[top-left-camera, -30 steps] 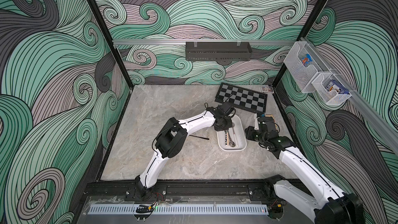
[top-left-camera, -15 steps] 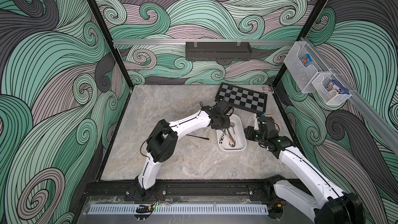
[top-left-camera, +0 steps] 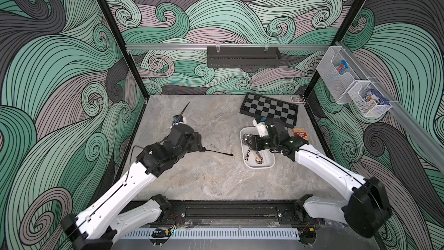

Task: Put the spoon into the storage box
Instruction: Pick up the spoon from the center of the board.

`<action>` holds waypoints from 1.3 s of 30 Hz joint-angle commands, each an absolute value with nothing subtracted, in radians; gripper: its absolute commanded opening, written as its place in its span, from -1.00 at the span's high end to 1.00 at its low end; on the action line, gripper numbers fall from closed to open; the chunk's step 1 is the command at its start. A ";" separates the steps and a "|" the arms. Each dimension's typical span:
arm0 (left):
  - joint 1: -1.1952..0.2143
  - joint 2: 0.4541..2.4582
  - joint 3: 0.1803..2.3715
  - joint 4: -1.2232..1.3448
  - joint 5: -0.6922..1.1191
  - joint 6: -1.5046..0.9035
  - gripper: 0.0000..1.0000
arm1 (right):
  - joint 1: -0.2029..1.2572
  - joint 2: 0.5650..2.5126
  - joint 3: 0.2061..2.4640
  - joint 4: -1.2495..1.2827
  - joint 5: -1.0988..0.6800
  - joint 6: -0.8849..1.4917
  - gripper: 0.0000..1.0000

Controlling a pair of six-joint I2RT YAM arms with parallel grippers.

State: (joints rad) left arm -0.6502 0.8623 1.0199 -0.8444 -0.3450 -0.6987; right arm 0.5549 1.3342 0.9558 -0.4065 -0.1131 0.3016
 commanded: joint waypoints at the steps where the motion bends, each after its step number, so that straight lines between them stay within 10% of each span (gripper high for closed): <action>1: -0.620 0.744 0.993 -1.011 -0.424 -0.644 -0.51 | 0.650 1.472 1.072 -0.488 -0.048 0.200 -0.05; 18: -0.621 0.618 0.957 -1.006 -0.339 -0.594 -0.51 | 0.877 2.154 1.683 -0.768 0.005 -0.063 -0.07; 39: -0.621 0.643 0.949 -0.997 -0.319 -0.588 -0.50 | 0.906 2.375 1.868 -0.833 0.074 -0.073 0.30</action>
